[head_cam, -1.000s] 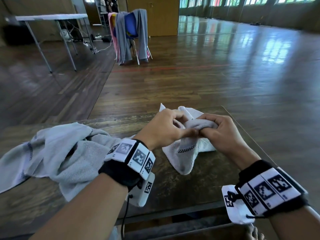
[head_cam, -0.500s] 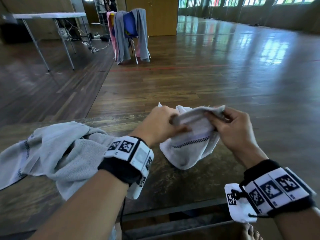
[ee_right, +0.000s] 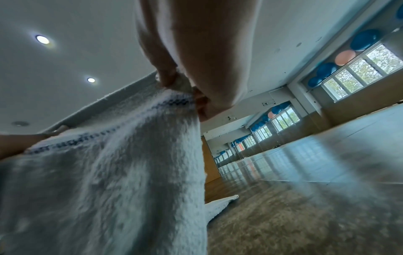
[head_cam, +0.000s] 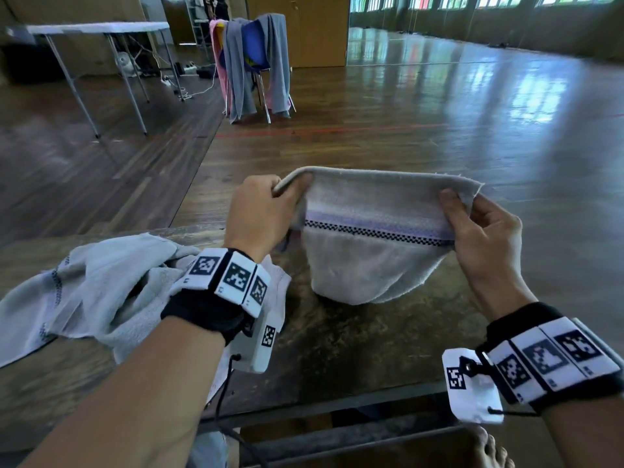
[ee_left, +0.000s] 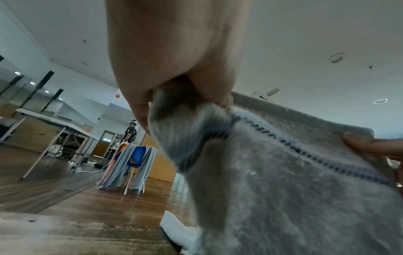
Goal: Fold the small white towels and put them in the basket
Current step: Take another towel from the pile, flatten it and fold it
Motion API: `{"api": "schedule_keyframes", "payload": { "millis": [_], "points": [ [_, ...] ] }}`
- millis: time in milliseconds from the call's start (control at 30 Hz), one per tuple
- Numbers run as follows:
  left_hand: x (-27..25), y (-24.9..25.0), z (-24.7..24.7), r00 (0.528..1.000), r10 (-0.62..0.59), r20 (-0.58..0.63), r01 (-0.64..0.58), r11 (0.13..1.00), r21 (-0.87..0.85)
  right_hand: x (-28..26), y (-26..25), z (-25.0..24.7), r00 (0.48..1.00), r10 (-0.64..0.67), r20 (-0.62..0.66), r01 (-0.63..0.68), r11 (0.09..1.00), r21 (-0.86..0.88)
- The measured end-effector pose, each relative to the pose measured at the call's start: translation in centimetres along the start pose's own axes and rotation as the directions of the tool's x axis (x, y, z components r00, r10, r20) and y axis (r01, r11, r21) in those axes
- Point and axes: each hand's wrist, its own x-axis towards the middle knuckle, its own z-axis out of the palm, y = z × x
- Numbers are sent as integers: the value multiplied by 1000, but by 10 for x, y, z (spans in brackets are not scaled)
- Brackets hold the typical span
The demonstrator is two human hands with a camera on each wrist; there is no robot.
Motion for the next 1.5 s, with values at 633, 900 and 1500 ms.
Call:
{"api": "schedule_keyframes", "payload": {
  "millis": [633, 900, 1500],
  "points": [
    [-8, -24, -3, 976, -58, 210, 82, 991, -109, 10, 25, -32, 958, 83, 273, 105, 786, -609],
    [-28, -21, -5, 388, -327, 862, 143, 945, 294, 7, 32, -25, 441, 548, 711, 315, 647, -694],
    [-30, -26, 65, 576, 32, 817, -48, 999, -5, -1, 51, 67, 372, 422, 826, 313, 781, -540]
  ]
}}
